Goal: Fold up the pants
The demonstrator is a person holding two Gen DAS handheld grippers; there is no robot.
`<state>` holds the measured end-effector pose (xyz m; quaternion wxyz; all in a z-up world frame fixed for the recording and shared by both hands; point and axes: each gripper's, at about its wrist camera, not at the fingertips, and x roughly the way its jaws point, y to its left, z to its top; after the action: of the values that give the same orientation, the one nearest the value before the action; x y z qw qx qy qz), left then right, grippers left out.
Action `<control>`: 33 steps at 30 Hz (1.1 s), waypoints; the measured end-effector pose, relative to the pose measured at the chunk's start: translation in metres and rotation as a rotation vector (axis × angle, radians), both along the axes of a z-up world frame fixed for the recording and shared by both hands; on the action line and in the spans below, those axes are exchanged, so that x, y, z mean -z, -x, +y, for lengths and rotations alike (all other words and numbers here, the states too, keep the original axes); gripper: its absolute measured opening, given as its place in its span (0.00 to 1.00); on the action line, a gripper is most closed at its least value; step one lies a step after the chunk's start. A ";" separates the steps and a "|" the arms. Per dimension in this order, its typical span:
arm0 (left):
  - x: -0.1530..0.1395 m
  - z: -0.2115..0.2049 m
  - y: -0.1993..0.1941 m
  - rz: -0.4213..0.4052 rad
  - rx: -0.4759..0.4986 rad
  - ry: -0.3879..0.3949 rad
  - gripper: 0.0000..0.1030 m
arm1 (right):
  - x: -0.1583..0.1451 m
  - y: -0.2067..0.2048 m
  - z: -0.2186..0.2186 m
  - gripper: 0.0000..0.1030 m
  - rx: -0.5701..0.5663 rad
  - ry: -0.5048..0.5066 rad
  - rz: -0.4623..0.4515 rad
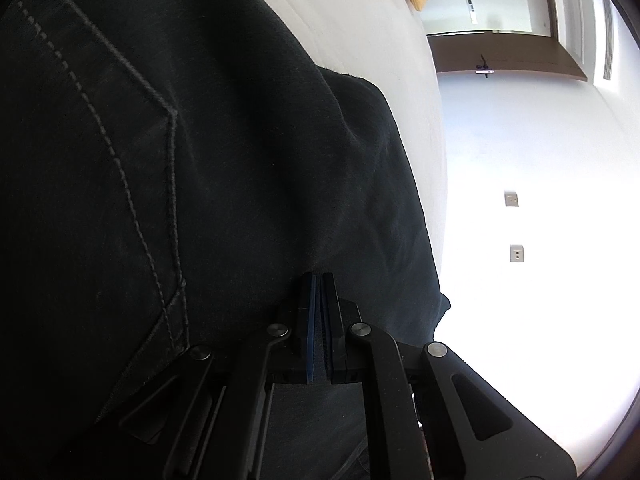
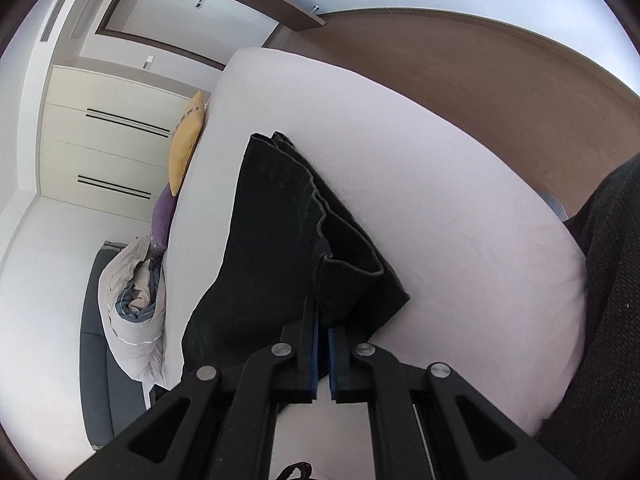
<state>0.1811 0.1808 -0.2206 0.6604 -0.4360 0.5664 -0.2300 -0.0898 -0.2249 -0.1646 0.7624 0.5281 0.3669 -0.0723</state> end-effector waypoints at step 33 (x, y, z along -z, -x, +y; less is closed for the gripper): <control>-0.003 -0.008 -0.002 -0.060 0.009 -0.036 0.05 | -0.044 -0.151 0.170 0.18 -0.605 -0.034 -0.139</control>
<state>0.1828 0.1724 -0.2172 0.6837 -0.4145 0.5525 -0.2355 0.0613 -0.0549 -0.1208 0.7635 0.4113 0.4557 0.2006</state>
